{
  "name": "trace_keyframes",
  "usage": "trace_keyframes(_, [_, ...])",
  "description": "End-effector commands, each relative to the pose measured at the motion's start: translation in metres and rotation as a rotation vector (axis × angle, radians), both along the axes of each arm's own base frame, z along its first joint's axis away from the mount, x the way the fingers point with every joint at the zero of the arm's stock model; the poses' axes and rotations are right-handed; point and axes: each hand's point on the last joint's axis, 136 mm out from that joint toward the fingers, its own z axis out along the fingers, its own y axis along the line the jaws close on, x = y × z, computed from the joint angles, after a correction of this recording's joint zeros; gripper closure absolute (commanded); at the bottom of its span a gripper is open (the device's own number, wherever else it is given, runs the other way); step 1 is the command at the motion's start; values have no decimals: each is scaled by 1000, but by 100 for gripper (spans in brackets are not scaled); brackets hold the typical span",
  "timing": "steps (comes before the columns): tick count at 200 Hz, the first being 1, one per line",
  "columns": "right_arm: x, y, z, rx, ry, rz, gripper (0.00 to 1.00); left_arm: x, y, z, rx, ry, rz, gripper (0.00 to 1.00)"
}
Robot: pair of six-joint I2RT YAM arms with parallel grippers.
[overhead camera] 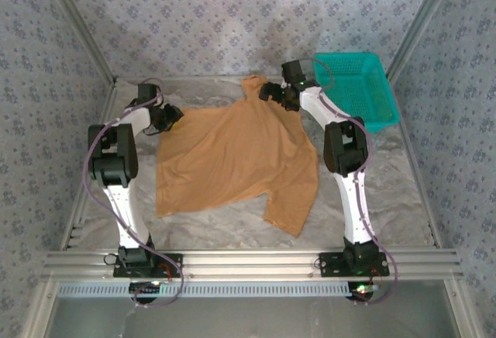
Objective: Fold the inside-out t-shirt
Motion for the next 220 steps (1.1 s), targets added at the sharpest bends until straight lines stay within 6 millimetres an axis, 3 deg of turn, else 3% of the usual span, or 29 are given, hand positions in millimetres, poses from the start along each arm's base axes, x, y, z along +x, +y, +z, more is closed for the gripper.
trace_keyframes(1, [-7,-18,-30,18,103,-62,0,14,4,-16,-24,59,6,70])
trace_keyframes(32, [-18,-53,-57,-12,210,-165,0,27,48,-42,-25,123,118,72])
trace_keyframes(48, [-29,-71,-70,-74,259,-205,0,33,66,-44,-11,117,161,72])
trace_keyframes(71, [-32,-84,-70,-137,261,-273,0,44,81,-41,0,109,178,72])
trace_keyframes(93, [-28,-88,-54,-188,218,-306,0,55,84,-31,13,87,165,72])
trace_keyframes(113, [-18,-77,-27,-173,157,-294,0,58,75,-12,4,60,132,68])
trace_keyframes(139, [-15,-43,26,-101,67,-164,0,52,54,47,39,-21,47,57])
trace_keyframes(156, [-35,-34,51,-111,68,-103,0,23,46,78,115,-26,16,56])
trace_keyframes(176, [-80,-33,56,-186,118,-40,0,-37,42,96,165,-9,31,57])
trace_keyframes(196, [-137,-41,50,-294,172,-11,0,-113,43,91,179,56,69,62])
trace_keyframes(220, [-209,-50,38,-378,224,-2,0,-201,36,67,155,162,104,65])
